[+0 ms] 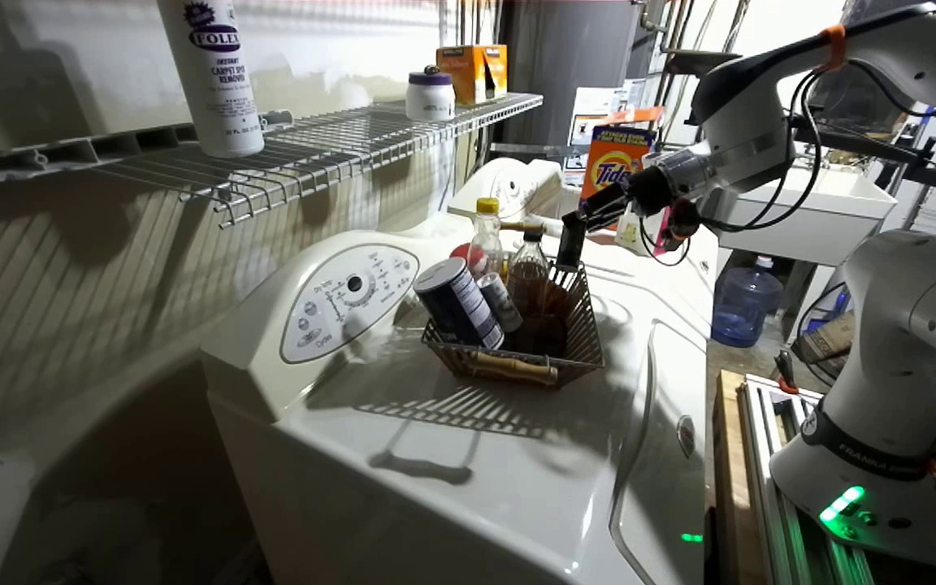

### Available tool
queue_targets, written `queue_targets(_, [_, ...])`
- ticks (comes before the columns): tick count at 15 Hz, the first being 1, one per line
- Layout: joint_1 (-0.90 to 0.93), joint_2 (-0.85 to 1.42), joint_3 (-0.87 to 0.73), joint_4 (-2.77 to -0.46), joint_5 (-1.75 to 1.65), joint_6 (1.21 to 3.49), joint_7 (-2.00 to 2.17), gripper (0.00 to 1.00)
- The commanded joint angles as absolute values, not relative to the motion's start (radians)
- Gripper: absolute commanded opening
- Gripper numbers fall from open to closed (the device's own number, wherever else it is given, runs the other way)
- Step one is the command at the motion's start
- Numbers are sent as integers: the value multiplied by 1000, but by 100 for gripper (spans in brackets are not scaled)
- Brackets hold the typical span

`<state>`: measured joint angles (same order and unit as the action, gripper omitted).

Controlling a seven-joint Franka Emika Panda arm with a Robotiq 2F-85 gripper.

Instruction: Put the black can from the bottom shelf in the basket.

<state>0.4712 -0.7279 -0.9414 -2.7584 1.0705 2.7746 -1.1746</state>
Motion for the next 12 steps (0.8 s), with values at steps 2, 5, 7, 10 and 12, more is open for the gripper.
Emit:
queue_targets(2, [554, -775, -1023, -2758, 1234, 2825, -1254, 20])
queue_targets(5, [583, -759, -1054, -2758, 1293, 2831, -1269, 20])
queue_targets(7, [600, -755, -1072, -2758, 1321, 2838, -1272, 70])
queue_targets(10, [618, -749, -1074, -2755, 1337, 2866, -1284, 84])
queue_targets(12, [626, -752, -1053, -2754, 1330, 2886, -1292, 98])
